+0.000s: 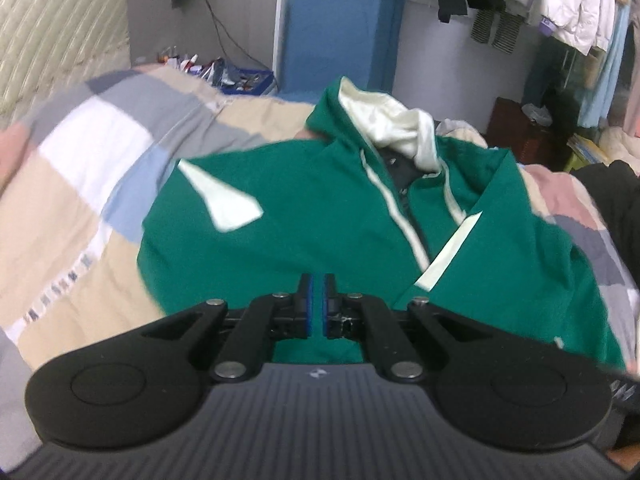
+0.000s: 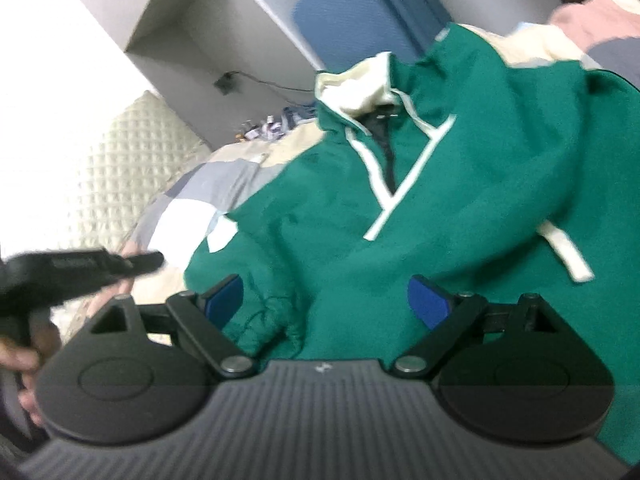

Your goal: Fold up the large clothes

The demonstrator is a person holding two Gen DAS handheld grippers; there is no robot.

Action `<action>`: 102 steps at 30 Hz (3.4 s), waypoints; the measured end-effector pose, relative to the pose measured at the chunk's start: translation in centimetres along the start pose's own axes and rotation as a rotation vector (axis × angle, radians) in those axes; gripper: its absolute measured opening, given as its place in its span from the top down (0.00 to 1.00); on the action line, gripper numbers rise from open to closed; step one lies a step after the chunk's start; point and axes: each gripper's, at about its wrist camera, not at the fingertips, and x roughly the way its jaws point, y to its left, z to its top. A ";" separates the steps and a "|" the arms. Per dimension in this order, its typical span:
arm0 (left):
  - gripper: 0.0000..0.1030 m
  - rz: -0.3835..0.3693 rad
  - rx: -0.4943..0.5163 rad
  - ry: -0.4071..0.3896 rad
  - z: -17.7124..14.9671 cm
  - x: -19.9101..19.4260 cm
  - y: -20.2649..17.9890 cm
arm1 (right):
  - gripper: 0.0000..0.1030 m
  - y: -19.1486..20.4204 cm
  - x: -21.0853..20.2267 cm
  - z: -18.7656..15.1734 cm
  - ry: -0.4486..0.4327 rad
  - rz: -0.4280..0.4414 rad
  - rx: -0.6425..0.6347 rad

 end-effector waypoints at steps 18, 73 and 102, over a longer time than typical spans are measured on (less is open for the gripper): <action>0.92 -0.054 -0.074 -0.004 -3.0 7.3 8.0 | 0.13 4.5 10.4 -2.4 0.107 0.043 -0.126; 0.60 -0.119 -0.155 -0.033 -3.9 8.8 7.5 | 0.37 3.4 0.4 1.5 -0.098 -0.315 -0.263; 0.63 0.023 -0.083 0.093 -2.5 16.5 6.7 | 0.35 0.1 3.2 1.2 0.060 -0.441 -0.246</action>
